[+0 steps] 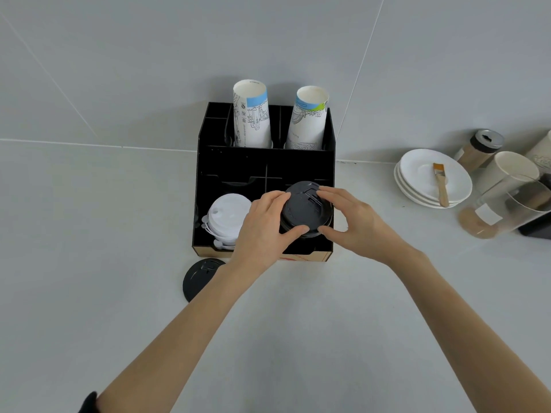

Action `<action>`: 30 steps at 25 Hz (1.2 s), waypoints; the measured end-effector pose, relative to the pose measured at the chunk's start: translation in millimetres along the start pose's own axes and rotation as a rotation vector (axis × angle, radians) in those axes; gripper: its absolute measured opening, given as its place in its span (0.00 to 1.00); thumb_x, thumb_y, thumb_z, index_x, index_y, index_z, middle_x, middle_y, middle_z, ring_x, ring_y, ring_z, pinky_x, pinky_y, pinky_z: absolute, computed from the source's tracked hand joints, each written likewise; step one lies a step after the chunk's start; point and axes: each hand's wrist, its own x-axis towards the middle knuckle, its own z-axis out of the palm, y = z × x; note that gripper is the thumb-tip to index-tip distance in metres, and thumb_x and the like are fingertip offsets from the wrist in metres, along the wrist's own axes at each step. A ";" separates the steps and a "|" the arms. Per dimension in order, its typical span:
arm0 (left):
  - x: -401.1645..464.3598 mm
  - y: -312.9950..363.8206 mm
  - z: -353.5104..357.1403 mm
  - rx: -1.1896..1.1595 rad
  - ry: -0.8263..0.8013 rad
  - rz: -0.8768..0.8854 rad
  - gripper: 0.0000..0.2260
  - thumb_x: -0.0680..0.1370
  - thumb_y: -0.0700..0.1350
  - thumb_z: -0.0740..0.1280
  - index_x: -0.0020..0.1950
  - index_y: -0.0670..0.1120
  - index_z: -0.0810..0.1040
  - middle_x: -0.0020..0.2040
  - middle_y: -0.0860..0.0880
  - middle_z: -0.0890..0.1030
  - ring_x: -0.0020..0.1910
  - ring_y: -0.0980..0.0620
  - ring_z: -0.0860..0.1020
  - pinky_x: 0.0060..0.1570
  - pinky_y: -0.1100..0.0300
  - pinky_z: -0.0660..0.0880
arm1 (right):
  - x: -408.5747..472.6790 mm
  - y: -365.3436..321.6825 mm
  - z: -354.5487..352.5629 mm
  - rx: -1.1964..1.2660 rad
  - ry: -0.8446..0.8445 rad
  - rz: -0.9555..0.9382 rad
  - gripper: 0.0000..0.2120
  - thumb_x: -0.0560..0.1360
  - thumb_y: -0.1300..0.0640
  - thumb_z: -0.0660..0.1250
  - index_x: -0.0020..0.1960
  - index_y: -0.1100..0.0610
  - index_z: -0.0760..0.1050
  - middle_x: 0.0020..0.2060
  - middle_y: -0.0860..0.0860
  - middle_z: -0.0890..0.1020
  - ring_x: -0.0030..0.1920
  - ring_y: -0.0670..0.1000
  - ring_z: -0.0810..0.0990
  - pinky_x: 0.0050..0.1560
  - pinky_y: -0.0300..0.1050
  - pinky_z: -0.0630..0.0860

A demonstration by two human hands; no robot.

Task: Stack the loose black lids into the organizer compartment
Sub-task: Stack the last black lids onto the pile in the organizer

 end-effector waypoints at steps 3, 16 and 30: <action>9.5 -2.1 7.1 -0.004 0.012 -0.023 0.28 0.71 0.49 0.69 0.67 0.44 0.64 0.67 0.45 0.68 0.65 0.46 0.66 0.63 0.56 0.65 | 8.9 6.3 -0.3 -0.007 -0.017 0.010 0.28 0.72 0.60 0.66 0.69 0.57 0.61 0.70 0.52 0.65 0.68 0.52 0.65 0.59 0.25 0.52; 28.2 -10.5 24.2 0.006 0.007 -0.057 0.27 0.70 0.48 0.70 0.65 0.43 0.66 0.65 0.43 0.68 0.62 0.43 0.67 0.60 0.52 0.69 | 26.3 20.3 4.8 -0.025 -0.046 0.034 0.28 0.72 0.61 0.66 0.69 0.57 0.59 0.71 0.53 0.63 0.69 0.52 0.63 0.60 0.27 0.55; 30.5 -9.6 22.5 0.048 -0.043 -0.061 0.27 0.72 0.50 0.68 0.67 0.45 0.64 0.68 0.45 0.67 0.65 0.45 0.65 0.63 0.52 0.67 | 23.7 17.4 8.0 -0.041 -0.050 0.091 0.29 0.73 0.59 0.64 0.70 0.56 0.56 0.73 0.53 0.60 0.71 0.53 0.61 0.67 0.40 0.59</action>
